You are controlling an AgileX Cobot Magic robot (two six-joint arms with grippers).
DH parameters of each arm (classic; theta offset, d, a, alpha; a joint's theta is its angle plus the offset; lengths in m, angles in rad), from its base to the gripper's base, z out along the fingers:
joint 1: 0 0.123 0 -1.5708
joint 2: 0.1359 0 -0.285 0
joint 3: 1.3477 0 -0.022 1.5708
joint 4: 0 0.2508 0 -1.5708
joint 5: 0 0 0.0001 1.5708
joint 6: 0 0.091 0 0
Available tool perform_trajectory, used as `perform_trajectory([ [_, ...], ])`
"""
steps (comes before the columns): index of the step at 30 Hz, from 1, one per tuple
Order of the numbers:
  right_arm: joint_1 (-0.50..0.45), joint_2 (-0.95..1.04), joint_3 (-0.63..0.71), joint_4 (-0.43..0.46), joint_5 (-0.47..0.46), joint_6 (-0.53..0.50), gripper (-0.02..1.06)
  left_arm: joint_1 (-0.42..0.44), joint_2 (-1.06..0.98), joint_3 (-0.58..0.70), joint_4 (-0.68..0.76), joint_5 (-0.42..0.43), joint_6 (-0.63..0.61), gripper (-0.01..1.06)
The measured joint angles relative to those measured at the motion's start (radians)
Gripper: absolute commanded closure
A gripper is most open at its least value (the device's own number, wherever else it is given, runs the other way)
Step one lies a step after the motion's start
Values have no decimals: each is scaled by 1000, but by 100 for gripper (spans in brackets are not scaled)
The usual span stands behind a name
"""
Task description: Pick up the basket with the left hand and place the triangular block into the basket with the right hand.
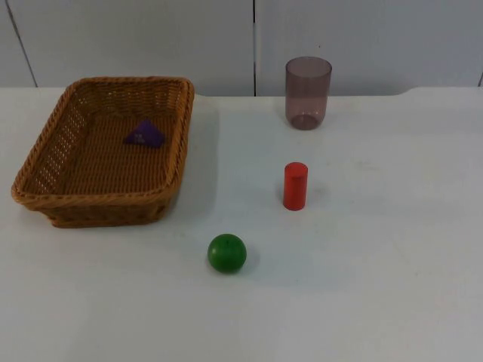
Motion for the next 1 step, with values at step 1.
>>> perform_trajectory([
  [1,-21,0,0,0,0,0,-1,0,0,0,0,0,0,0],
])
